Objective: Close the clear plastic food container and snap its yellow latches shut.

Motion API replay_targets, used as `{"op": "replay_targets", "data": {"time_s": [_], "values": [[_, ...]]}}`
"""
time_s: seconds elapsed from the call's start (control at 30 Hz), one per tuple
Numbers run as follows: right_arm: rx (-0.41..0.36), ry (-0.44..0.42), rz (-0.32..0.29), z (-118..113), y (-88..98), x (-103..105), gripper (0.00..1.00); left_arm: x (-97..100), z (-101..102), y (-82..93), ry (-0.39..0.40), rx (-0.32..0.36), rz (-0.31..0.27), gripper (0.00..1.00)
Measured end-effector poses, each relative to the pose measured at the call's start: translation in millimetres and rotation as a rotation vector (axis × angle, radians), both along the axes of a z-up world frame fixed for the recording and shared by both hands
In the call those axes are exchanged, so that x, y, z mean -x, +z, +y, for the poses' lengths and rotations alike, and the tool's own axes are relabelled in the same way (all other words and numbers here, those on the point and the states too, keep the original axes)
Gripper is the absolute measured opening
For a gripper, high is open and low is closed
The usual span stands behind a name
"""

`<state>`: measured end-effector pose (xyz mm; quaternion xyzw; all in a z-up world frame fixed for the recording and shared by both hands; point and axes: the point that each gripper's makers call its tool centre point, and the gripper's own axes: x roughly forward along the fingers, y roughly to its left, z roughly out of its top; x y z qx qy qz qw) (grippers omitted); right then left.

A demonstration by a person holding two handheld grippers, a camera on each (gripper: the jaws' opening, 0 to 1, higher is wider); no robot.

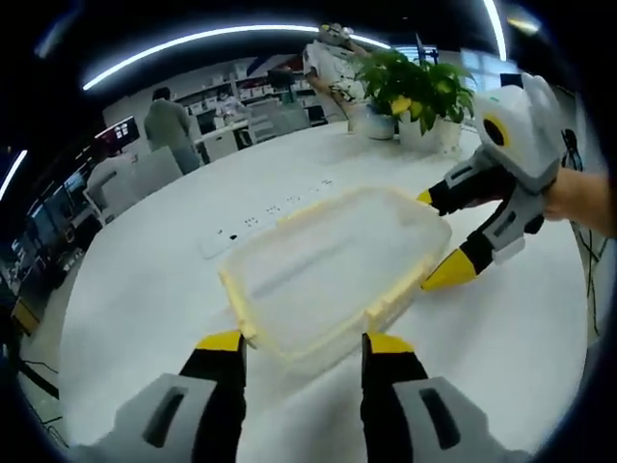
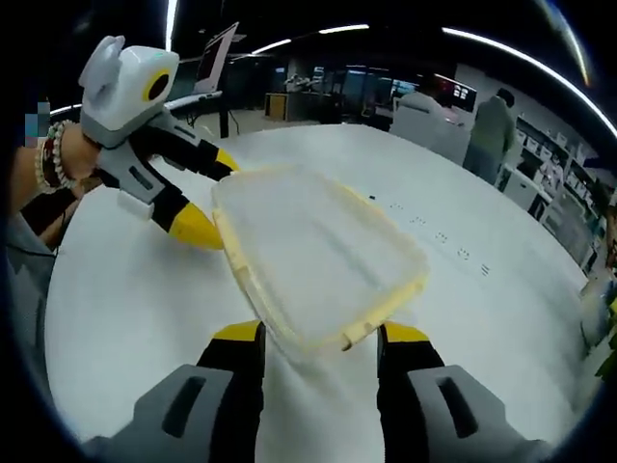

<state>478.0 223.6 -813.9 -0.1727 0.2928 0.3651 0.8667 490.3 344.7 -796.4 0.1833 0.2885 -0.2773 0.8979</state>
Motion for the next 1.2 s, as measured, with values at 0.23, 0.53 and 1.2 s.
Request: {"op": "replay_targets", "data": {"time_s": [0.23,0.53,1.2], "values": [[0.001,-0.001,0.005,0.3,-0.5,2.0,0.43,3.4,1.1,0.0,-0.006,-0.002,0.008,0.42],[-0.029,-0.024,-0.013,-4.1,20.8,13.0,0.53,18.5,-2.4,14.7,0.018,0.073,0.000,0.56],[-0.188,-0.070,-0.201,1.1,106.8,87.1,0.98,128.7,-13.0,87.9,-0.105,0.267,-0.114,0.99]]}}
